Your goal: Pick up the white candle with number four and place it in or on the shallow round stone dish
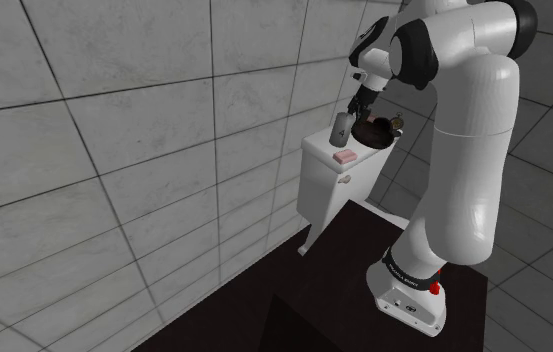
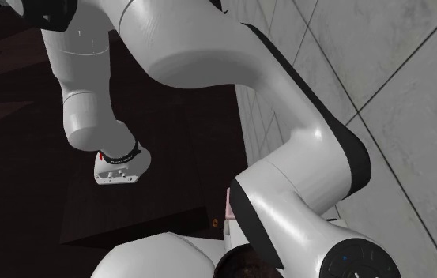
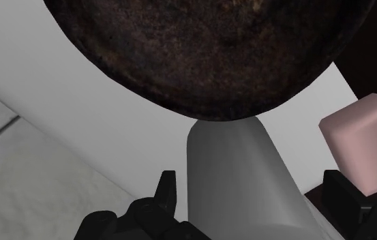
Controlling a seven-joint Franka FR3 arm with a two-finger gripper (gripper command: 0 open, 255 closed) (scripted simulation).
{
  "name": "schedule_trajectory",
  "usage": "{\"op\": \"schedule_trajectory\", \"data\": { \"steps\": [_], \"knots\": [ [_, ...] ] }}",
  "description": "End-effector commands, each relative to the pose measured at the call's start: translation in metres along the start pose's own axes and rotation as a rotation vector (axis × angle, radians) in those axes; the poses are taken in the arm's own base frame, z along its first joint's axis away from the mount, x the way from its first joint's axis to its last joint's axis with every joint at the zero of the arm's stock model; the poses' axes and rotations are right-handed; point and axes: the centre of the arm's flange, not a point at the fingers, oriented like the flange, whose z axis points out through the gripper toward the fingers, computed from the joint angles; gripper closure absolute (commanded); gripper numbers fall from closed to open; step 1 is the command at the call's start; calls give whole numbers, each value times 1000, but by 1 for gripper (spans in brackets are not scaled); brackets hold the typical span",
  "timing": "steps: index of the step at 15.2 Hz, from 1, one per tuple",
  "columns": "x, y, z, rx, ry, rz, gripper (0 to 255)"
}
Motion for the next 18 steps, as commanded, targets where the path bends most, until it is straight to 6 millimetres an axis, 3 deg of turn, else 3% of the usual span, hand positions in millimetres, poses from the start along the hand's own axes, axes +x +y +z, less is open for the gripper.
{"op": "schedule_trajectory", "data": {
  "steps": [1,3,4,13,18],
  "knots": [
    [0,0,0,0,0,0,0],
    [0,0,0,0,0,0,0],
    [0,0,0,0,0,0,255],
    [0,0,0,0,0,0,255],
    [5,-2,-26,0,0,0,255]
  ]
}}
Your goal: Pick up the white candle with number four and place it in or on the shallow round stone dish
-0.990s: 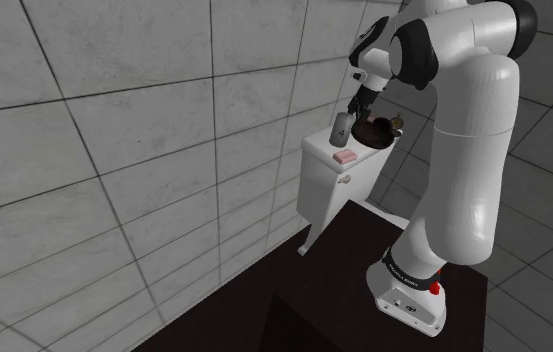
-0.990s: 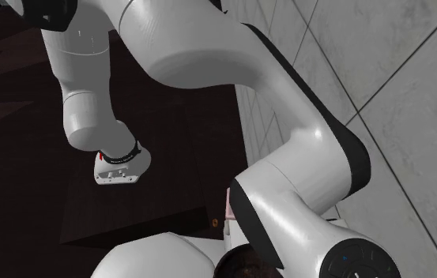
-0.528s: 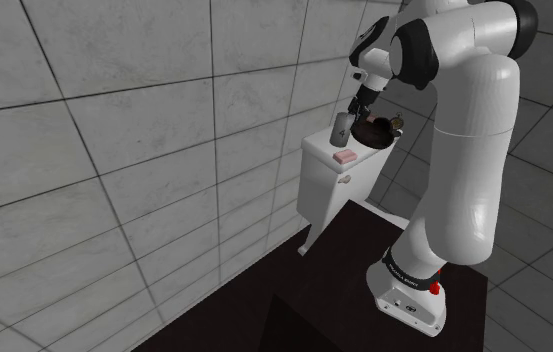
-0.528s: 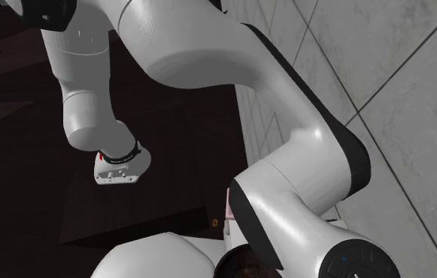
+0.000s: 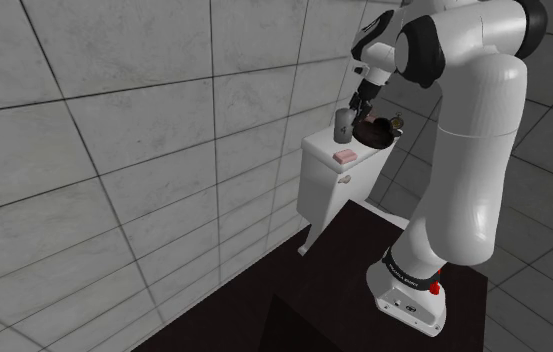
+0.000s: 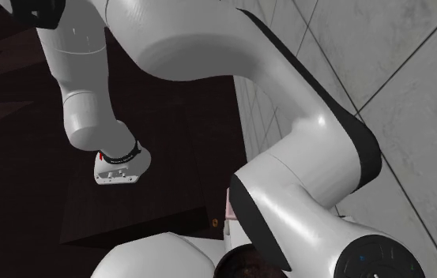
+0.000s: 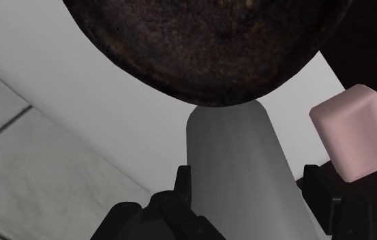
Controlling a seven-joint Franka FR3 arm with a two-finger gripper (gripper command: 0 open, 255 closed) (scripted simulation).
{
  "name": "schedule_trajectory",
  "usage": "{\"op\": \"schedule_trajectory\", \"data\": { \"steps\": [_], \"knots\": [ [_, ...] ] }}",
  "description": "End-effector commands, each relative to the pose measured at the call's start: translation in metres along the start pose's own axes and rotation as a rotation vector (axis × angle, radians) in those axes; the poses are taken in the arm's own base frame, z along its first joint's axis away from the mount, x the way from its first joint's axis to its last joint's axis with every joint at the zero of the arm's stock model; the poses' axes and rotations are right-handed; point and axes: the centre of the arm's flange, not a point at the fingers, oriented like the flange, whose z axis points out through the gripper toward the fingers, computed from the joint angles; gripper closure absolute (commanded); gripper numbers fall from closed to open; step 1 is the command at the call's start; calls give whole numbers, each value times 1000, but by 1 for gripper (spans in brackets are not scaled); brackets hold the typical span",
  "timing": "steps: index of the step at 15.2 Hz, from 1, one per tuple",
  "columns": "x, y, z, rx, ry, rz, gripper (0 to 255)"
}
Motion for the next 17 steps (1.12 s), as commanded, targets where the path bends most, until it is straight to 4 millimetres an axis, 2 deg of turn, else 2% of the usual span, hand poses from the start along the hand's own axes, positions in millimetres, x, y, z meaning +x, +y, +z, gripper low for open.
{"op": "schedule_trajectory", "data": {
  "steps": [1,17],
  "knots": [
    [1,-1,-10,0,0,0,255],
    [18,-6,-92,0,0,0,255]
  ]
}}
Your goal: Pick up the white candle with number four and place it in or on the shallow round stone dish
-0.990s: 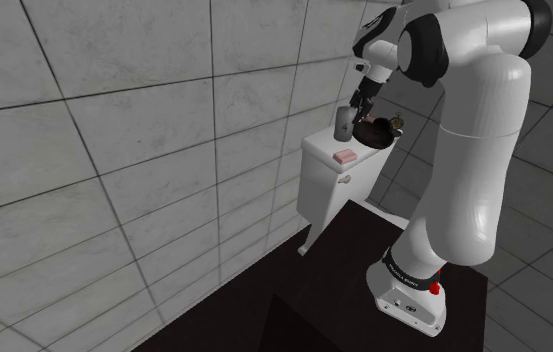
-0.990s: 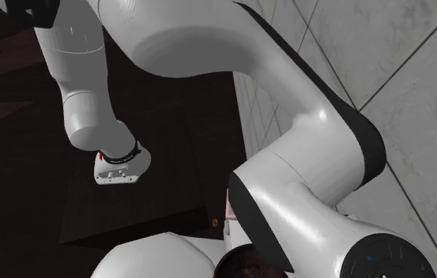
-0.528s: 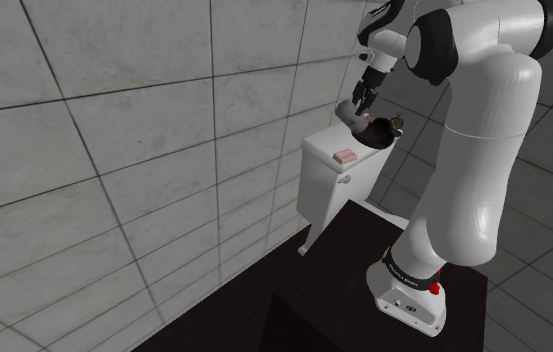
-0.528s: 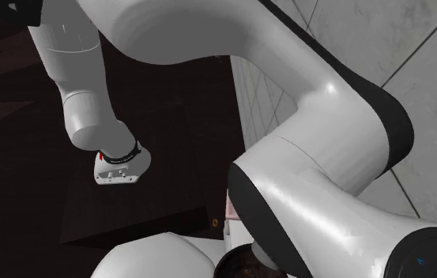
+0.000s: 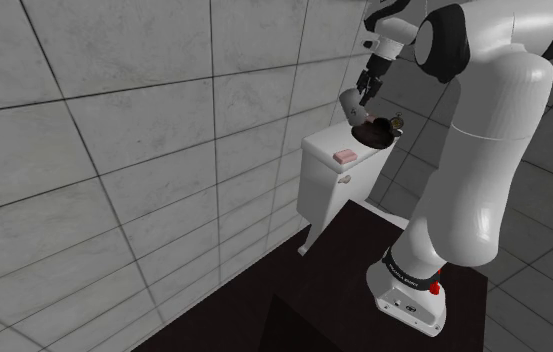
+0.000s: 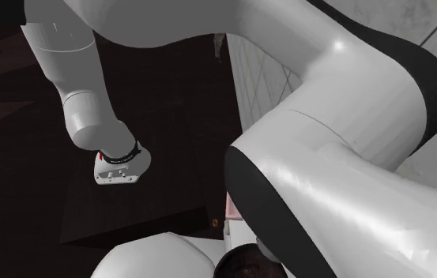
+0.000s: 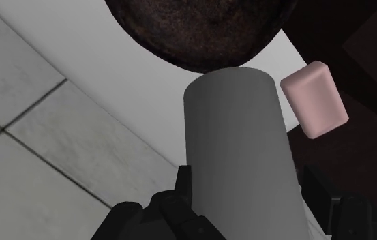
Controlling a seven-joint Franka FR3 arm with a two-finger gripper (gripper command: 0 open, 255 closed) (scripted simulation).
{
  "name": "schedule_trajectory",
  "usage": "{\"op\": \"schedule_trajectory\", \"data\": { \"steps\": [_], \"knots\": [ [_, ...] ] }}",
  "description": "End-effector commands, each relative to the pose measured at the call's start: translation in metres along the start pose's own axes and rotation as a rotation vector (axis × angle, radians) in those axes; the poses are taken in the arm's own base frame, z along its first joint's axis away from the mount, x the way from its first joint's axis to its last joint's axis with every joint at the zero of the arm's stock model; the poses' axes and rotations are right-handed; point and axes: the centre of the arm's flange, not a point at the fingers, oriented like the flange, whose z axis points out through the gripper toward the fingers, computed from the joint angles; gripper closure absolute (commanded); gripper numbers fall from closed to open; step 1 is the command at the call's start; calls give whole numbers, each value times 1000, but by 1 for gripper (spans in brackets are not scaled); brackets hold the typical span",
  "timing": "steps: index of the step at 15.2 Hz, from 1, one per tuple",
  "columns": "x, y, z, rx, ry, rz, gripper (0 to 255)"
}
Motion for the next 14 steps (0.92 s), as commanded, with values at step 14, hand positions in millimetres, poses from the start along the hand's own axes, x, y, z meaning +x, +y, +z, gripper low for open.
{"op": "schedule_trajectory", "data": {
  "steps": [14],
  "knots": [
    [-11,-2,-73,0,0,0,255]
  ]
}}
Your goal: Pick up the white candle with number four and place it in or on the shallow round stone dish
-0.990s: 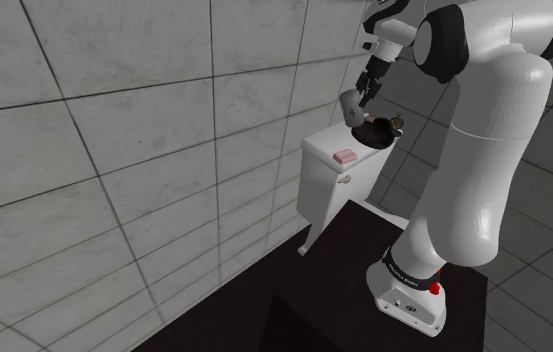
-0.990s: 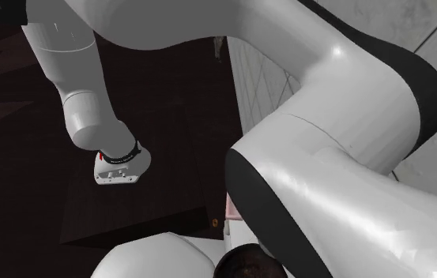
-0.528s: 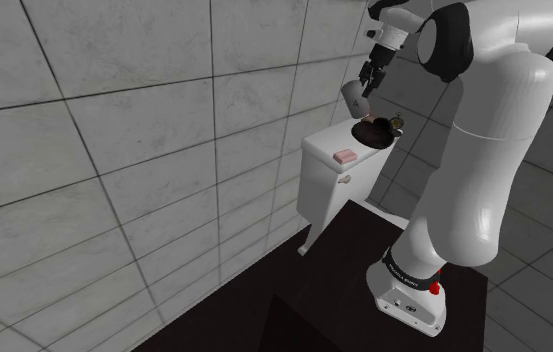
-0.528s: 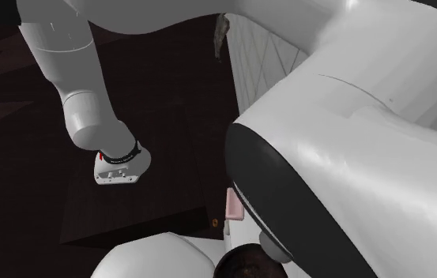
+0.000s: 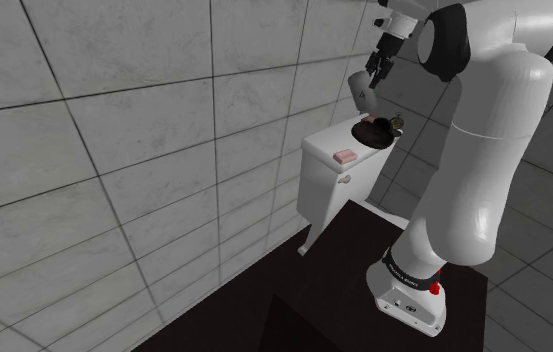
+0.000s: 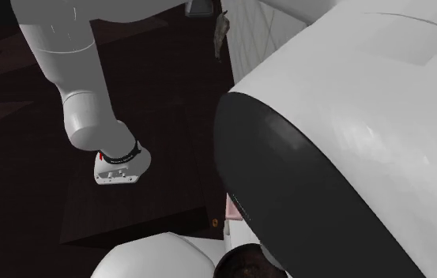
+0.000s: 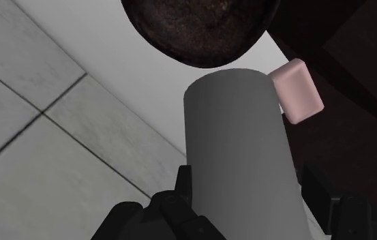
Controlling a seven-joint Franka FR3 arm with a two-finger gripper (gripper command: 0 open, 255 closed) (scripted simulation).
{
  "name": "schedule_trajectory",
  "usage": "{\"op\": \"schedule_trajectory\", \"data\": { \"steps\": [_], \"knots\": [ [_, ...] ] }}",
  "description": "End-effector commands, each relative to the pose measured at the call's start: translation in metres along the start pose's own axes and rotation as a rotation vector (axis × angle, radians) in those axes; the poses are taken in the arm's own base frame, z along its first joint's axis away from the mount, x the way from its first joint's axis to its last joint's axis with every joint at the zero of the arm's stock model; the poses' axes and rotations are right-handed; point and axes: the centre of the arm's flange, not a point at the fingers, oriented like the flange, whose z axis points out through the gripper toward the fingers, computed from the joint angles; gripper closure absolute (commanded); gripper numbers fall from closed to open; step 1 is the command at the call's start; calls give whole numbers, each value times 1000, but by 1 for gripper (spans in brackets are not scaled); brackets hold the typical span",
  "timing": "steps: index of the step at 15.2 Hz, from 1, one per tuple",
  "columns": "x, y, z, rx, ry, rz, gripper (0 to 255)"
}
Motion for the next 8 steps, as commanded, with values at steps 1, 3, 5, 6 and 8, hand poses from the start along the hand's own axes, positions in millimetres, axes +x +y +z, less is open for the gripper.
{"op": "schedule_trajectory", "data": {
  "steps": [1,3,5,6,8],
  "knots": [
    [-23,2,-9,0,1,0,255],
    [-47,4,-19,0,1,0,255],
    [-72,7,-28,0,1,0,255],
    [-84,8,-33,0,1,0,255],
    [-108,11,-42,0,1,0,255]
  ]
}}
